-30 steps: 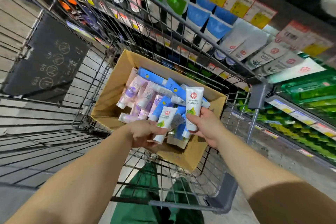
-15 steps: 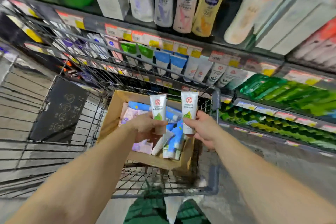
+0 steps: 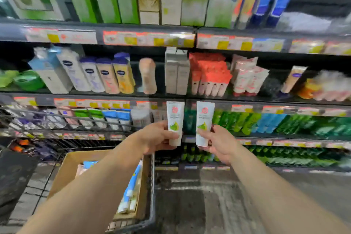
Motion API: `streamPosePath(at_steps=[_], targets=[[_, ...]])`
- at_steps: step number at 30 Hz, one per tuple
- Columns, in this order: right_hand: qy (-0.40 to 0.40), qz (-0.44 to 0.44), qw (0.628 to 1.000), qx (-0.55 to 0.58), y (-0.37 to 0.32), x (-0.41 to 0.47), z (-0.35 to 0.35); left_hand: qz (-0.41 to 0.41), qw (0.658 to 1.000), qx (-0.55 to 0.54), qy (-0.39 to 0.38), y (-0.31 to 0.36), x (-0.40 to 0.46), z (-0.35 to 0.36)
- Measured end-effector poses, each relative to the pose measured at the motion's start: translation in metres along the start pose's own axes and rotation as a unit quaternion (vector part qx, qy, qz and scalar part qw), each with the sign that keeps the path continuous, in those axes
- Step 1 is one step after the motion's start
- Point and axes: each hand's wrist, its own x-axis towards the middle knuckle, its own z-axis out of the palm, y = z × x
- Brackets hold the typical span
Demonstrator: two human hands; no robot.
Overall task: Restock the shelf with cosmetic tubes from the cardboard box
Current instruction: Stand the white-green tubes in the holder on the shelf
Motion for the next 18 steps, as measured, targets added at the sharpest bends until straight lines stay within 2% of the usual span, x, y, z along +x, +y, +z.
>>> streamPosePath(at_steps=[5, 10, 14, 18], targets=[[0.086, -0.094, 0.992, 0.019, -0.045, -0.083, -0.159, 0.084, 0.992, 0.057, -0.076, 0.07, 0.011, 0.166], [0.165, -0.176, 0.97, 0.034, -0.085, -0.159, -0.28, 0.166, 0.975, 0.057, -0.139, 0.133, 0.018, 0.303], [0.238, -0.222, 0.945, 0.032, -0.106, -0.181, -0.343, 0.203, 0.959, 0.082, -0.182, 0.171, 0.03, 0.369], [0.279, -0.241, 0.929, 0.006, -0.129, -0.167, -0.383, 0.253, 0.936, 0.148, -0.195, 0.205, 0.054, 0.401]])
